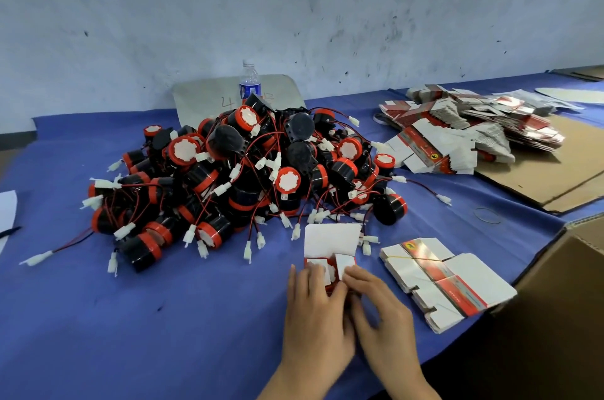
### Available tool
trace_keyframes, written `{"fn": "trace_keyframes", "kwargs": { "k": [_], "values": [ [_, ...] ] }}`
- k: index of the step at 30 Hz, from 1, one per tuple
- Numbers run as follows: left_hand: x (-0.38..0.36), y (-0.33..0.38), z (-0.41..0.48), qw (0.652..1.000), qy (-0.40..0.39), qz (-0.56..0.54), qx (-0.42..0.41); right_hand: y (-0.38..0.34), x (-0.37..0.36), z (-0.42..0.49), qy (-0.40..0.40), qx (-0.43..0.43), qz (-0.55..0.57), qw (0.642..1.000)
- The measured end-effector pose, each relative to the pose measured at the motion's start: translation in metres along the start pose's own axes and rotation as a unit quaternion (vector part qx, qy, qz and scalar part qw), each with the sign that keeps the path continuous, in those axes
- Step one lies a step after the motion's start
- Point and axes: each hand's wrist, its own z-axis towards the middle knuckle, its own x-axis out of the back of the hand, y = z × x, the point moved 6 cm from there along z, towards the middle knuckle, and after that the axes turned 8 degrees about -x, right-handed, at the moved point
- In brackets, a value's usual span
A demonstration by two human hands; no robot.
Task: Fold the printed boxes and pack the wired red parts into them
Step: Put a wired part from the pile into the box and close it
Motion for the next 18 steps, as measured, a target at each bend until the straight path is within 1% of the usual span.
{"fn": "trace_keyframes", "kwargs": {
  "k": [2,4,6,7,9,11,12,13,14,15,16,17,18],
  "values": [
    [-0.004,0.000,-0.009,1.000,0.021,-0.010,-0.002,0.000,-0.004,-0.004,0.005,0.036,-0.031,0.999],
    [-0.005,-0.002,-0.014,0.997,0.051,-0.048,0.015,0.001,-0.005,-0.006,0.007,0.054,-0.051,0.997],
    [-0.005,-0.005,-0.014,0.994,0.040,-0.093,0.031,0.001,-0.003,-0.003,-0.006,0.048,-0.045,0.998],
    [-0.006,-0.004,-0.013,0.995,0.027,-0.091,0.022,0.002,0.000,0.001,-0.013,0.026,-0.028,0.999],
    [-0.006,-0.001,-0.013,0.997,-0.006,-0.072,0.004,0.005,0.008,0.013,-0.015,-0.050,0.034,0.998],
    [-0.011,-0.002,-0.014,0.997,-0.029,-0.075,0.004,0.004,0.018,0.032,0.025,-0.117,0.117,0.986],
    [-0.013,-0.003,-0.015,0.996,-0.034,-0.083,0.005,0.000,0.022,0.043,0.040,-0.133,0.153,0.978],
    [-0.013,-0.005,-0.014,0.995,-0.036,-0.094,0.005,-0.005,0.023,0.056,0.025,-0.144,0.181,0.973],
    [-0.014,-0.006,-0.013,0.992,-0.036,-0.120,0.003,-0.010,0.018,0.069,-0.023,-0.159,0.203,0.966],
    [-0.014,-0.008,-0.011,0.988,-0.029,-0.149,0.001,-0.013,0.010,0.079,-0.088,-0.182,0.219,0.955],
    [-0.018,-0.011,-0.008,0.985,-0.024,-0.173,-0.001,-0.015,0.001,0.086,-0.151,-0.208,0.212,0.943],
    [-0.021,-0.015,-0.005,0.980,-0.021,-0.199,-0.004,-0.015,-0.006,0.089,-0.194,-0.222,0.184,0.938],
    [-0.022,-0.020,-0.001,0.975,-0.018,-0.220,-0.006,-0.015,-0.012,0.092,-0.216,-0.212,0.150,0.941]
  ]
}}
